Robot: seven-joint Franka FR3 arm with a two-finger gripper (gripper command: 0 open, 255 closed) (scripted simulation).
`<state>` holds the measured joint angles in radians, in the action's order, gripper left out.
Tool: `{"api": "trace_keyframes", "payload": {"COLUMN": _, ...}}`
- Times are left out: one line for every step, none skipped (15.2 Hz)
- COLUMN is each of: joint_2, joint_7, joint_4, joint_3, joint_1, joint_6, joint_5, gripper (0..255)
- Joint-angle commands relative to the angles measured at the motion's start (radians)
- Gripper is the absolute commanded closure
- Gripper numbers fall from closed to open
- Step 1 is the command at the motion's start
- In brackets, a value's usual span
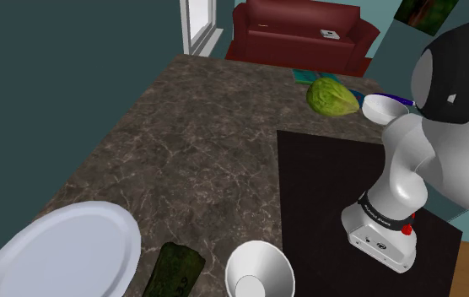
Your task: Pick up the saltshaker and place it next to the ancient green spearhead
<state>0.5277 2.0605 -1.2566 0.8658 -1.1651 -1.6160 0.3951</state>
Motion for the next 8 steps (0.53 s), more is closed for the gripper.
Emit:
{"api": "trace_keyframes", "payload": {"joint_2": 0.005, "joint_7": 0.008, "joint_4": -0.02, "joint_3": -0.002, "joint_1": -0.001, "joint_6": -0.022, "joint_5": 0.004, "gripper": 255}}
{"api": "trace_keyframes", "payload": {"joint_2": 0.004, "joint_7": 0.009, "joint_4": -0.036, "joint_3": -0.001, "joint_1": 0.004, "joint_6": -0.036, "joint_5": 0.003, "gripper": 255}}
{"api": "trace_keyframes", "payload": {"joint_2": 0.003, "joint_7": 0.011, "joint_4": -0.052, "joint_3": -0.001, "joint_1": 0.009, "joint_6": -0.05, "joint_5": 0.003, "gripper": 255}}
{"api": "trace_keyframes", "payload": {"joint_2": 0.002, "joint_7": 0.012, "joint_4": -0.067, "joint_3": -0.001, "joint_1": 0.013, "joint_6": -0.064, "joint_5": 0.003, "gripper": 255}}
{"api": "trace_keyframes", "payload": {"joint_2": 0.002, "joint_7": 0.014, "joint_4": -0.082, "joint_3": -0.002, "joint_1": 0.017, "joint_6": -0.078, "joint_5": 0.004, "gripper": 255}}
{"api": "trace_keyframes", "payload": {"joint_2": 0.002, "joint_7": 0.015, "joint_4": -0.096, "joint_3": -0.002, "joint_1": 0.021, "joint_6": -0.091, "joint_5": 0.004, "gripper": 255}}
{"api": "trace_keyframes", "payload": {"joint_2": 0.002, "joint_7": 0.017, "joint_4": -0.11, "joint_3": -0.002, "joint_1": 0.024, "joint_6": -0.104, "joint_5": 0.005, "gripper": 255}}
{"api": "trace_keyframes", "payload": {"joint_2": 0.003, "joint_7": 0.019, "joint_4": -0.124, "joint_3": -0.003, "joint_1": 0.028, "joint_6": -0.117, "joint_5": 0.006, "gripper": 255}}
